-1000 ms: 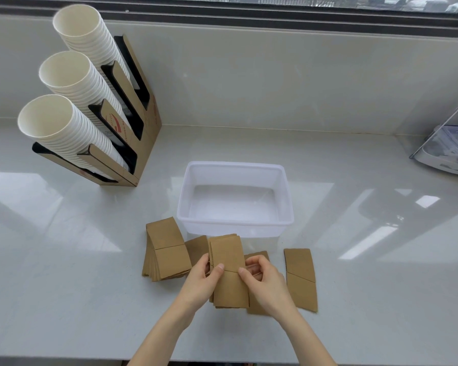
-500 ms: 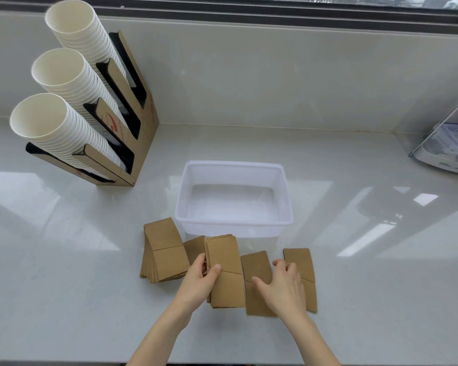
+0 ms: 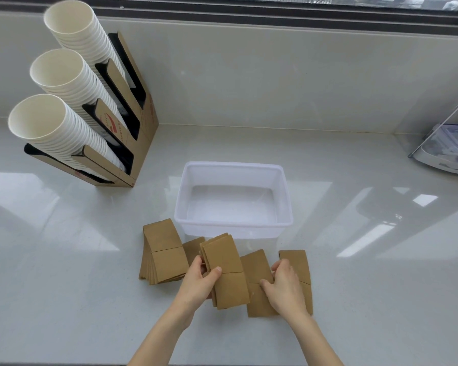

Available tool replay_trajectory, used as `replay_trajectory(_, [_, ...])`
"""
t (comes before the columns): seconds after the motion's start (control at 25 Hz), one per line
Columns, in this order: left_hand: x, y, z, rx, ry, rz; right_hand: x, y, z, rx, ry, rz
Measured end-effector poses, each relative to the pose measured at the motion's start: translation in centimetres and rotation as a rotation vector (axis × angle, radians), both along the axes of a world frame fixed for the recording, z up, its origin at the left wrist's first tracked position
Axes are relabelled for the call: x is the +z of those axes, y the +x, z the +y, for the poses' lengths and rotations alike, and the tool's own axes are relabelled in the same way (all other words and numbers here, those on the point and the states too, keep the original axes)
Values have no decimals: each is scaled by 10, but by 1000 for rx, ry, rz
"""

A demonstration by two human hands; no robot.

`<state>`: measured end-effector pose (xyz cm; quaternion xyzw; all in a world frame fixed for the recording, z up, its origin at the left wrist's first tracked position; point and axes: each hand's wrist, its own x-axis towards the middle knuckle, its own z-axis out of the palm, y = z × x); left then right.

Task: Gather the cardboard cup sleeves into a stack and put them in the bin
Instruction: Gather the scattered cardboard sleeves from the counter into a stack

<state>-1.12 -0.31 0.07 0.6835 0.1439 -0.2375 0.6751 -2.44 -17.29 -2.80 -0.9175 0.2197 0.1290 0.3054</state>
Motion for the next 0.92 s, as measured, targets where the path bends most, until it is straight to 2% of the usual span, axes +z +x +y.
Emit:
replay_trajectory(0.16, [-4, 2, 0, 25, -23, 27, 9, 2, -14, -152, 395, -45])
replay_trajectory(0.32, [-7, 2, -2, 46, -23, 39, 27, 0, -27, -236, 616, -181])
replay_trajectory(0.48, [-9, 1, -4, 49, -20, 62, 50, 1, -30, -219, 774, -248])
replay_trajectory(0.56, [-8, 0, -6, 48, -72, 75, 53, 4, -23, -182, 811, -222])
replay_trajectory(0.72, [-6, -3, -10, 26, -224, 85, 46, 4, 0, -132, 758, -158])
replay_trajectory(0.92, [-8, -6, -12, 16, -286, 79, 40, 4, 10, -111, 675, -119])
